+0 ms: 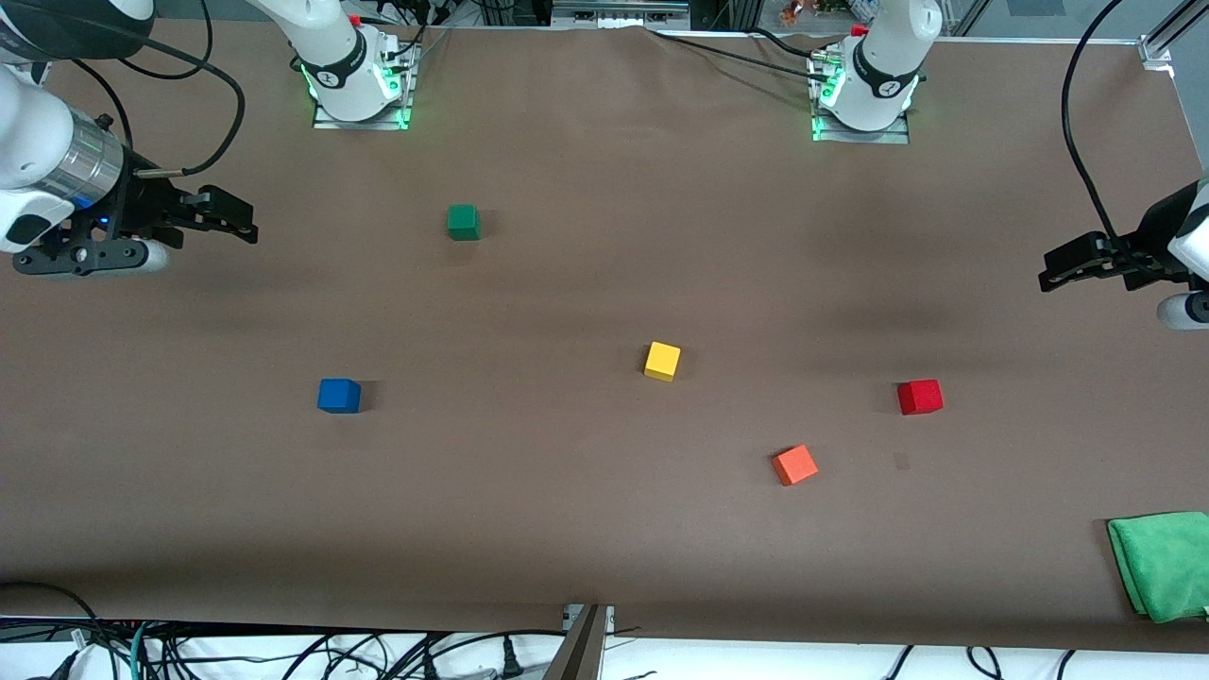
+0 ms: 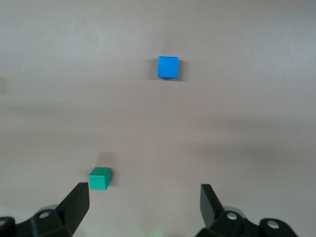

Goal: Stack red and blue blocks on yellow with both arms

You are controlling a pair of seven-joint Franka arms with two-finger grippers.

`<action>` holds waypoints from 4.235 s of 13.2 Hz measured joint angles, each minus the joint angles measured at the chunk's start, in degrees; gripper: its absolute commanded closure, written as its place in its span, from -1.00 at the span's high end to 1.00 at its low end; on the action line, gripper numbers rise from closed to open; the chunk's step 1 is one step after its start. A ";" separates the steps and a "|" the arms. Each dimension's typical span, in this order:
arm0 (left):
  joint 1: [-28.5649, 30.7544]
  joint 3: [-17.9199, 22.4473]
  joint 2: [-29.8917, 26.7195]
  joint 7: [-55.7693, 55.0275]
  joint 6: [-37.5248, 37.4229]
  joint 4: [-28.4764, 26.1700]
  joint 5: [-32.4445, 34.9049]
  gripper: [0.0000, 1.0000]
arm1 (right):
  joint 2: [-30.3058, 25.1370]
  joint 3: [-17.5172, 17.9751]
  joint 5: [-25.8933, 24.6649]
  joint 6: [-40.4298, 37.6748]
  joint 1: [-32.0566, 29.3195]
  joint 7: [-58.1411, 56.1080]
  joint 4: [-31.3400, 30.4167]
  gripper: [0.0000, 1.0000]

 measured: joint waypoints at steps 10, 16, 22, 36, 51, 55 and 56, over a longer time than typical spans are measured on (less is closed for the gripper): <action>0.17 -0.39 11.09 0.02 7.78 -2.12 0.00 1.00 | 2.29 -0.07 -0.90 1.25 -0.20 0.00 3.10 0.99; 0.32 -0.38 23.89 0.03 26.61 -7.46 0.02 1.00 | 4.80 -0.12 -1.11 1.35 -0.78 -0.85 3.46 0.99; 0.68 -0.37 24.47 0.06 39.90 -18.65 0.03 1.00 | 16.28 -0.08 -1.03 11.29 -1.00 -2.57 2.96 0.99; 1.97 -1.54 22.56 0.09 44.32 -23.10 0.03 -0.81 | 38.17 0.43 7.44 41.17 -0.98 -7.05 -0.05 0.26; -31.11 -6.10 25.20 -18.39 36.02 -9.84 0.53 -0.73 | 32.19 0.58 7.45 20.31 -0.75 -6.07 11.90 -0.49; -31.42 -6.02 27.34 -18.35 36.45 -7.86 3.10 -0.73 | 32.23 0.94 7.48 15.46 1.43 1.43 16.40 -0.49; -31.70 -6.02 27.76 -18.35 36.45 -7.27 3.15 -0.73 | 32.23 0.96 7.48 14.97 2.52 3.73 17.38 -0.49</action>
